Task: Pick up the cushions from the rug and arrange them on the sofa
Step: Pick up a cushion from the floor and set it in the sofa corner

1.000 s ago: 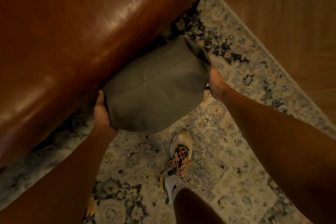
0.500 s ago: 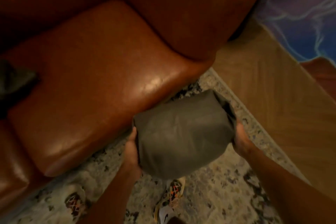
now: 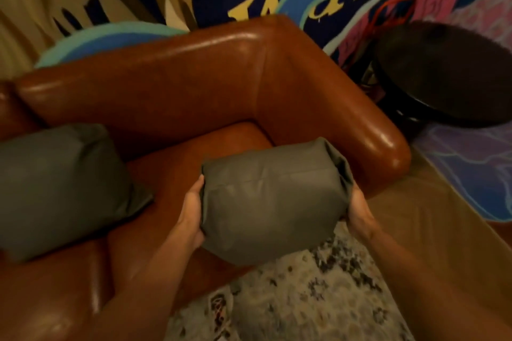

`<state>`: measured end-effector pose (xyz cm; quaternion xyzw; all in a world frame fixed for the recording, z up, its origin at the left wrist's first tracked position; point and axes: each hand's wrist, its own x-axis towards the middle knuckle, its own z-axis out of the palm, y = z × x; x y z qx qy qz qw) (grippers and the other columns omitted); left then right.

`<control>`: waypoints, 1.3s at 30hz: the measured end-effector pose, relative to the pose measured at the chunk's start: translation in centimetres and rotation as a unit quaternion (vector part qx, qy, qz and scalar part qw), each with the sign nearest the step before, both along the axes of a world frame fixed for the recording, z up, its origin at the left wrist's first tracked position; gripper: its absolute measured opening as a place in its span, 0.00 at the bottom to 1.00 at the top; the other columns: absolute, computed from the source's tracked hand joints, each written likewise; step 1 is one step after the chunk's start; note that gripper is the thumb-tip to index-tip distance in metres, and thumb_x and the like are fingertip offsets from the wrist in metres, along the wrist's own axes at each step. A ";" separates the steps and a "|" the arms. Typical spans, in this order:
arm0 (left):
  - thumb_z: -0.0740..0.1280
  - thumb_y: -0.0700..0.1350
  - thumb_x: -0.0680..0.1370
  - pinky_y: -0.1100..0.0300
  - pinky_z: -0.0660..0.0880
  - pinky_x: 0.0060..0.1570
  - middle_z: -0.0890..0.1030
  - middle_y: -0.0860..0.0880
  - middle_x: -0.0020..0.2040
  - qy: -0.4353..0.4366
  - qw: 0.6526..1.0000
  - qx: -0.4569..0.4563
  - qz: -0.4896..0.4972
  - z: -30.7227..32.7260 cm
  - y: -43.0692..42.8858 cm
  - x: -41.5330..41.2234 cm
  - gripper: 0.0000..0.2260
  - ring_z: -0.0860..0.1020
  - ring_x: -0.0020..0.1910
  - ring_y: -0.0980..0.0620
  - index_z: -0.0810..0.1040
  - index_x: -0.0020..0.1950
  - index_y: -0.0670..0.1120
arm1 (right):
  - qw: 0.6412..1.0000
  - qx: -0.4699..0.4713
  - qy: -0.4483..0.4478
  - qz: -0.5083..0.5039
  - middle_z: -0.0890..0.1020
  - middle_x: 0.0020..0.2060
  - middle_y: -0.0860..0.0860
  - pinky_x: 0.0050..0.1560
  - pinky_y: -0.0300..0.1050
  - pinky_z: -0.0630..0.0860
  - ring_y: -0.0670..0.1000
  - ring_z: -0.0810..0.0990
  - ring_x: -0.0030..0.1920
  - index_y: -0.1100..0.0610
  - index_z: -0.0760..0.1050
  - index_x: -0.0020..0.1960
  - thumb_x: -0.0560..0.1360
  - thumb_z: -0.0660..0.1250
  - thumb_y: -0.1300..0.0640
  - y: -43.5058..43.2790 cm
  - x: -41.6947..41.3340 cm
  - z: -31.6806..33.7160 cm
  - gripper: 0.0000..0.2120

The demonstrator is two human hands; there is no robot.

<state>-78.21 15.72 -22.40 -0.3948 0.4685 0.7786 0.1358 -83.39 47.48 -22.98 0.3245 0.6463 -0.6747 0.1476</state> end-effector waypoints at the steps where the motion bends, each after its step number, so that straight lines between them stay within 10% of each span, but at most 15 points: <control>1: 0.61 0.67 0.79 0.49 0.79 0.48 0.87 0.43 0.55 0.003 1.000 -0.008 0.002 0.3 -1.2 -1.7 0.25 0.87 0.50 0.42 0.90 0.50 0.51 | 1.000 0.003 0.012 0.014 0.81 0.69 0.52 0.61 0.58 0.78 0.59 0.78 0.68 0.45 0.73 0.75 0.84 0.57 0.36 -1.2 -1.5 0.3 0.25; 7: 0.61 0.66 0.80 0.48 0.78 0.50 0.88 0.43 0.54 0.000 0.999 -0.036 0.002 -0.2 -8.2 -12.1 0.26 0.87 0.48 0.43 0.89 0.53 0.48 | 0.997 0.019 -0.022 0.068 0.82 0.67 0.49 0.67 0.74 0.73 0.61 0.79 0.66 0.36 0.70 0.76 0.81 0.53 0.28 -7.2 -10.5 -0.9 0.27; 18: 0.58 0.64 0.83 0.50 0.77 0.46 0.88 0.44 0.51 -0.007 0.998 -0.044 -0.042 -1.9 -15.6 -23.8 0.25 0.88 0.45 0.45 0.85 0.58 0.47 | 0.996 0.032 -0.064 0.057 0.78 0.72 0.53 0.71 0.78 0.67 0.65 0.74 0.73 0.41 0.68 0.79 0.81 0.53 0.28 -14.4 -21.6 -3.1 0.31; 25: 0.59 0.64 0.82 0.52 0.77 0.43 0.88 0.45 0.45 -0.017 0.995 -0.066 -0.066 -2.8 -16.7 -28.9 0.24 0.87 0.39 0.47 0.87 0.51 0.47 | 0.995 0.042 -0.068 0.065 0.84 0.62 0.51 0.63 0.76 0.75 0.63 0.81 0.60 0.40 0.72 0.75 0.79 0.53 0.26 -14.3 -24.5 -4.1 0.31; 39: 0.64 0.67 0.79 0.43 0.78 0.58 0.86 0.43 0.58 -0.075 0.984 -0.098 -0.126 -3.7 -17.2 -32.1 0.26 0.84 0.56 0.40 0.81 0.65 0.49 | 0.992 0.015 -0.094 0.083 0.82 0.64 0.54 0.64 0.75 0.76 0.65 0.80 0.63 0.40 0.76 0.68 0.81 0.53 0.29 -12.8 -26.9 -4.8 0.25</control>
